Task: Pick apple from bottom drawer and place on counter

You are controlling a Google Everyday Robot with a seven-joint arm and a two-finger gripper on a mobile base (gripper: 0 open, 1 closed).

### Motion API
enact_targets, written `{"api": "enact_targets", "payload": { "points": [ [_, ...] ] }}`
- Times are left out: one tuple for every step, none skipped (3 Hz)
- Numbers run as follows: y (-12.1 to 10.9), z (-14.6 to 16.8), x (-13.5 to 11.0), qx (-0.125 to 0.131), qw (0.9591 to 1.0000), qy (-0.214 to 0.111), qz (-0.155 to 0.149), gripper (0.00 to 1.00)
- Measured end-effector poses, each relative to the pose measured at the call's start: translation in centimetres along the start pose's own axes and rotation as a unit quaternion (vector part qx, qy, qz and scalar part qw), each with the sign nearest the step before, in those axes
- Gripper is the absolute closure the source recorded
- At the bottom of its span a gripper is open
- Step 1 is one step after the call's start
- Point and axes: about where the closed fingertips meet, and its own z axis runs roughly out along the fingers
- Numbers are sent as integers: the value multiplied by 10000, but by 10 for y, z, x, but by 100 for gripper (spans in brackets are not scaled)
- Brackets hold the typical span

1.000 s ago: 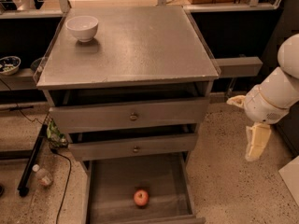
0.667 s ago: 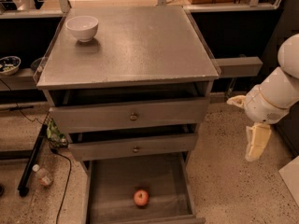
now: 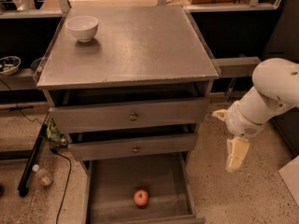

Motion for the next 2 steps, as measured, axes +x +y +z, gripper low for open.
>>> {"api": "enact_targets", "payload": {
  "points": [
    [4,7,1,-39,10000,-16,2,0],
    [11,33,2,-116,9998,-174,-12,0]
  ]
}}
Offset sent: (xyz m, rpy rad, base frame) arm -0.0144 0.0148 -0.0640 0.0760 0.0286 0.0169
